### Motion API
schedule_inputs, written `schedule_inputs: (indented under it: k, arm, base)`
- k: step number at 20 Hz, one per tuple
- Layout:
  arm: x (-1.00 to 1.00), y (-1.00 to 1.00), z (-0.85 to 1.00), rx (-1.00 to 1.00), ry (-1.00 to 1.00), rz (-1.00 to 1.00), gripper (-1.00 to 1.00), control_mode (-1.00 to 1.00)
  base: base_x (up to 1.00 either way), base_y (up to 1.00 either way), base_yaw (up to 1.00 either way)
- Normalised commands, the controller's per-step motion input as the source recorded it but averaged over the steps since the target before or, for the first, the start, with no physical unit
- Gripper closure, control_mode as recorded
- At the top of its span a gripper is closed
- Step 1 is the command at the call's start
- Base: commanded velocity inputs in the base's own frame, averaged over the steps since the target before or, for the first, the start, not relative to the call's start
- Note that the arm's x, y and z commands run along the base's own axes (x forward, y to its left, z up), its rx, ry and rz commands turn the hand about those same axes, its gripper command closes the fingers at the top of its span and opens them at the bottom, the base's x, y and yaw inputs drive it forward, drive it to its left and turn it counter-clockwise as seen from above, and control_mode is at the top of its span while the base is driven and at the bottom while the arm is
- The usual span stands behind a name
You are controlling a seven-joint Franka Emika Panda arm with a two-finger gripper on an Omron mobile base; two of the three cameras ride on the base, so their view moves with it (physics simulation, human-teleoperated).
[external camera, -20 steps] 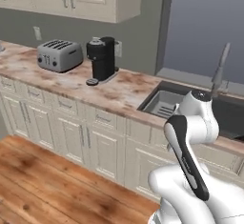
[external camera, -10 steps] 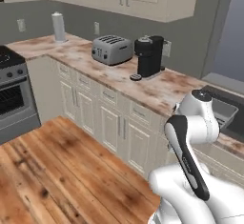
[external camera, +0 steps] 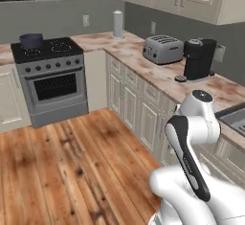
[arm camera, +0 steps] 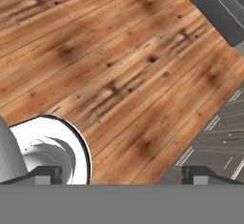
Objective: Move the pot and pan from the stove into the sink.
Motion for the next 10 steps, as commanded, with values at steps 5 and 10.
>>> schedule_inputs:
  k: [5,10]
  arm:
    - [0.0,0.0,0.0,0.0,0.0,0.0,-1.0,1.0]
    - [0.0,0.0,0.0,0.0,0.0,0.0,-1.0,1.0]
  base:
    - [-0.23,0.05,0.41]
    - [0.02,0.01,0.02]
